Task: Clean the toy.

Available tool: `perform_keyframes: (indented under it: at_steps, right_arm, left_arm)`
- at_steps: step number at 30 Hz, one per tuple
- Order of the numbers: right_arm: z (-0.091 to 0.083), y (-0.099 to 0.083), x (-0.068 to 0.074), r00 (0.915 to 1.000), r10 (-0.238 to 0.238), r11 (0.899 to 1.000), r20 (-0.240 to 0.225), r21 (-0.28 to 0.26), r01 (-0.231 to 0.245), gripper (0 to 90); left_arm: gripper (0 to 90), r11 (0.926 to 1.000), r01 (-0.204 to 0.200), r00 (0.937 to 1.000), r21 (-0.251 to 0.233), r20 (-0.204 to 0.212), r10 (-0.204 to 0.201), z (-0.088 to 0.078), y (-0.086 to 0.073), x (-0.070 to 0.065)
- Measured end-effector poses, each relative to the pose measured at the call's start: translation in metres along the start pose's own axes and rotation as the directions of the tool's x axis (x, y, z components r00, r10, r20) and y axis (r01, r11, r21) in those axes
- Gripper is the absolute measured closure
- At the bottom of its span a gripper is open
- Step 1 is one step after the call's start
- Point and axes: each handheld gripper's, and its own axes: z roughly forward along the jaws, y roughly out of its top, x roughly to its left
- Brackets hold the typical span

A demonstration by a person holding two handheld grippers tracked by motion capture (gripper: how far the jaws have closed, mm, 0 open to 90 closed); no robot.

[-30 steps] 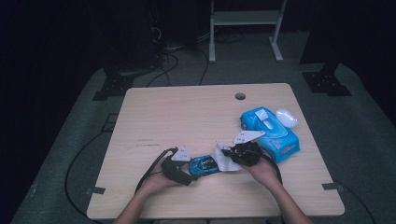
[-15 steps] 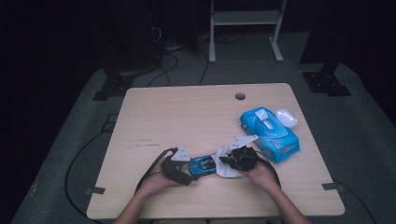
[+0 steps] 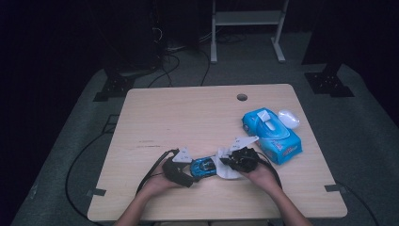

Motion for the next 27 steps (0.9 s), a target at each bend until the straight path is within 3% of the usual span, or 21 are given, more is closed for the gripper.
perform_keyframes:
  at_steps: [4, 11, 17, 23, 27]
  right_arm:
    - [-0.006, -0.004, -0.009, 0.9993, 0.035, 0.999, 0.016, -0.014, -0.035, 82.6]
    - [0.005, -0.002, 0.011, 0.9990, -0.035, 0.999, 0.026, -0.004, 0.035, 82.6]
    - [0.002, -0.005, 0.001, 0.9999, 0.011, 1.000, -0.004, -0.004, -0.011, 82.8]
    - [0.002, -0.008, 0.001, 0.9997, 0.024, 0.999, -0.008, -0.021, -0.025, 82.8]
    - [0.002, -0.011, 0.004, 0.9999, 0.014, 0.999, 0.005, -0.033, -0.014, 82.9]
  left_arm:
    - [24.7, 1.0000, 0.000, 1.0000, 0.003, -0.001, 0.000, 0.000, 0.000, 0.000]
    - [24.3, 1.0000, -0.002, 1.0000, 0.005, -0.003, 0.002, 0.000, 0.000, 0.000]
    - [24.6, 0.9999, 0.001, 1.0000, 0.012, -0.002, -0.001, 0.000, 0.001, 0.000]
    - [24.1, 0.9995, 0.022, 0.9997, 0.022, 0.012, -0.023, -0.001, 0.003, 0.002]
    - [23.3, 0.9970, 0.078, 0.9952, 0.006, 0.060, -0.078, -0.004, 0.002, 0.006]
